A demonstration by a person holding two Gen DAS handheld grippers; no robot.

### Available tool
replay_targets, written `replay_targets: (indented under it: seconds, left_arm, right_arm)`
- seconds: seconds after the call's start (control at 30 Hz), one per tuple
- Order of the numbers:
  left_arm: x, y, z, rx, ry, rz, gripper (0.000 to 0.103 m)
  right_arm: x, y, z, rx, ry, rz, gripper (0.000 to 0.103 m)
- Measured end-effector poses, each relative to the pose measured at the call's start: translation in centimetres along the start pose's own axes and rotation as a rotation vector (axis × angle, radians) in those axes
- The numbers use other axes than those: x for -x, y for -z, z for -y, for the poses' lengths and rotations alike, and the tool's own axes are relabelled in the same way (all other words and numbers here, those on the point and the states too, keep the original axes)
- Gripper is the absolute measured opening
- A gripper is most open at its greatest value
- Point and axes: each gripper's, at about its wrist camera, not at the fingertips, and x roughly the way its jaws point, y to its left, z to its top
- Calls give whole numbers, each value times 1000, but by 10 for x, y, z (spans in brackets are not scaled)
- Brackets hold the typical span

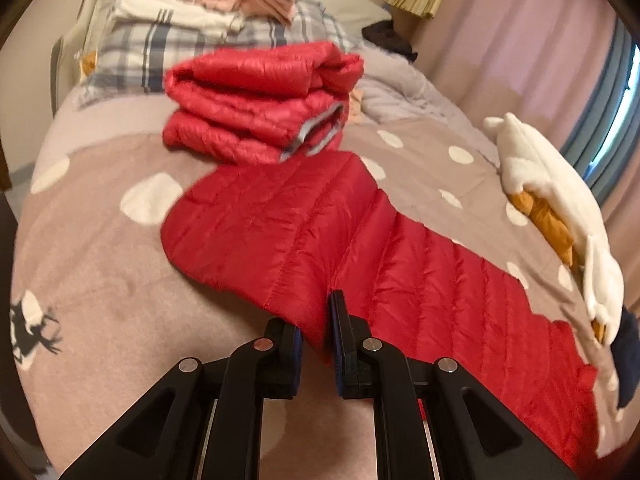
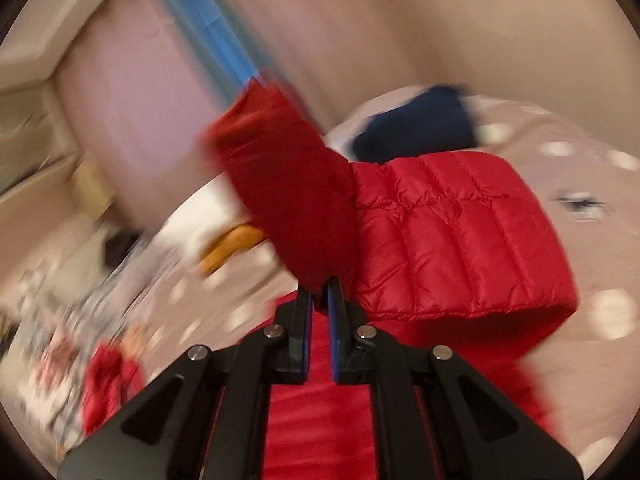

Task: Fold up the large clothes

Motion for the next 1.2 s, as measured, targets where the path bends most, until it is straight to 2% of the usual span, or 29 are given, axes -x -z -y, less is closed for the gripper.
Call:
replay_targets:
  seconds: [0.1,0.23,0.33,0.43,0.6,0.73,0.83,0.9,0.93,1.0,1.07,1.1,1.13,1.17,1.2]
  left_arm:
    - [-10,-1,-8,44,19,-70,11]
    - [-20,-2,-19,110,44,-151,11]
    - [-24,-4,-24,136,54,-177,11]
    - [-22,-4,-22,124,54,-173,11]
    - [-24,-3,-17,102,52,-164,11]
    - [-32,-4,-23,140,59,-188,11]
    - [-42,-4,-33,204,81,-221,13]
    - [-50,-4,-42,258,87,-241,28]
    - [-53,-5,-46,296,112,-230,30]
    - [-56,-6,-54,373,178,-198,46]
    - [-60,-6,-57,416,216,-183,47]
    - [-61,-8,-56,401,222,-178,46]
    - [-62,-9,-52,372,208,-174,41]
    - [-63,-11,-48,335,170,-167,30]
    - [-63,-12,-42,291,124,-154,27]
  right_arm:
    - [-23,29,-58,114,-42,-58,8]
    - [-50,60,-83,178,-70,-145,7]
    - [-67,77,-81,190,-73,-223,11]
    - [-65,86,-66,162,-51,-250,14]
    - [-52,78,-53,188,69,-189,19]
    - [-38,56,-11,171,158,-148,37]
    - [-30,42,35,181,304,-111,37]
    - [-29,37,63,192,392,-100,37]
    - [-31,36,78,188,432,-107,37]
    - [-39,39,111,160,466,-153,37]
    - [-51,50,136,156,489,-221,35]
    - [-60,61,149,167,521,-267,33]
    - [-66,70,157,182,542,-291,33]
    - [-67,78,165,199,550,-298,33]
    - [-64,79,168,200,539,-287,33]
